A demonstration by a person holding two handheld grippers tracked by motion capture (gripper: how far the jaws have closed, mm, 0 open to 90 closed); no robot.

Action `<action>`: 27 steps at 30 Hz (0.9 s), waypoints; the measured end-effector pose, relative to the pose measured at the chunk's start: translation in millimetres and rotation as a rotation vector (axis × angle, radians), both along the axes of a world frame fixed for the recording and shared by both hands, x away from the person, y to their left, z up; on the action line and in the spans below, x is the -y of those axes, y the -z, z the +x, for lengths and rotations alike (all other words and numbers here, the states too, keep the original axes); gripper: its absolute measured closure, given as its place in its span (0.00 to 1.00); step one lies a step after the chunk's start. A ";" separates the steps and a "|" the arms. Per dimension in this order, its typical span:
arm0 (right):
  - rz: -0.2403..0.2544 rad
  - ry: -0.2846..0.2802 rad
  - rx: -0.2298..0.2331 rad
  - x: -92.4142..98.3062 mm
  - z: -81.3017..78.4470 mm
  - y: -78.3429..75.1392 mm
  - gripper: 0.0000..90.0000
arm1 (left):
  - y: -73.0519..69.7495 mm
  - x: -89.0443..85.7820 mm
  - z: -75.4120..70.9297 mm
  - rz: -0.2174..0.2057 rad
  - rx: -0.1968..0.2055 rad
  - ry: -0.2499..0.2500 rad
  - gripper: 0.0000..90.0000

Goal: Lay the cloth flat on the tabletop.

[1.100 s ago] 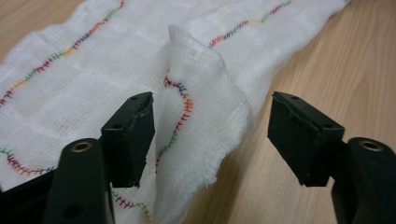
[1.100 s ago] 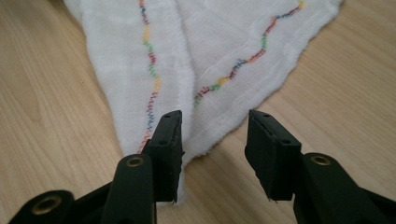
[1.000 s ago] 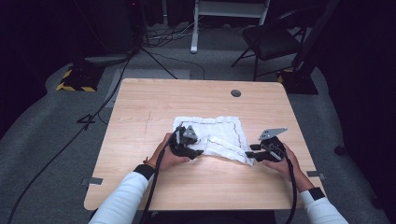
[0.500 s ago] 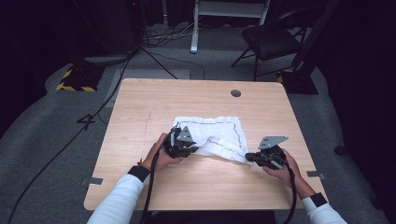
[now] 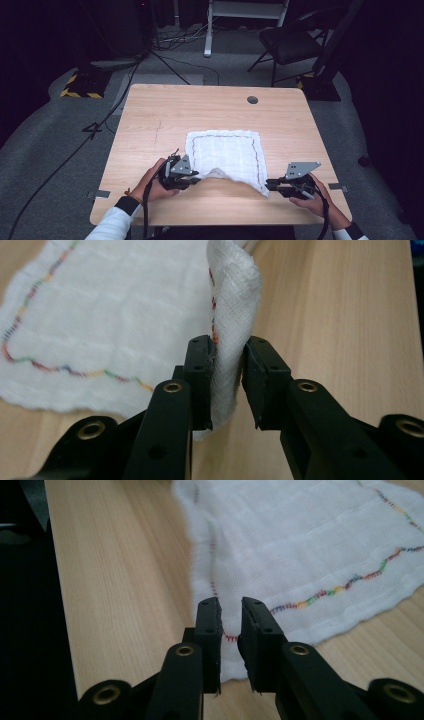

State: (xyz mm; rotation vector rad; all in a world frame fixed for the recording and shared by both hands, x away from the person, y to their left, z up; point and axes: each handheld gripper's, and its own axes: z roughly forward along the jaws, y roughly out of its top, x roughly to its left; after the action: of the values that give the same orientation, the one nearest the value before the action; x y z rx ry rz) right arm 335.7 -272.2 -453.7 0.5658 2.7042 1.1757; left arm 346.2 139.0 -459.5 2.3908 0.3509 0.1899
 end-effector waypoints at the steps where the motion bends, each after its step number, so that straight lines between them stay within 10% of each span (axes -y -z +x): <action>1: -0.003 0.005 0.001 1.1 -2.4 0.6 0.81 | 1.6 -2.9 -2.9 0.003 -0.011 -0.005 0.79; 6: -0.021 0.105 0.018 5.4 -3.8 1.9 0.64 | 4.6 -18.8 -13.7 0.024 -0.039 -0.063 0.58; 11: -0.050 0.149 0.025 0.5 2.7 4.9 0.51 | -1.1 -38.2 -18.3 -0.058 -0.016 -0.206 0.28; 27: -0.084 0.126 0.029 -56.9 69.8 22.4 0.49 | 31.1 -0.8 60.4 0.010 -0.037 -0.358 0.36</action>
State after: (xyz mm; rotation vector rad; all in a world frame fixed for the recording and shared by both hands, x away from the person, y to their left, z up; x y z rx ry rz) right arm 405.6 -215.3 -476.0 0.6892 2.6361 1.0260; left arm 406.6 139.8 -490.6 2.3269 0.7971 0.3109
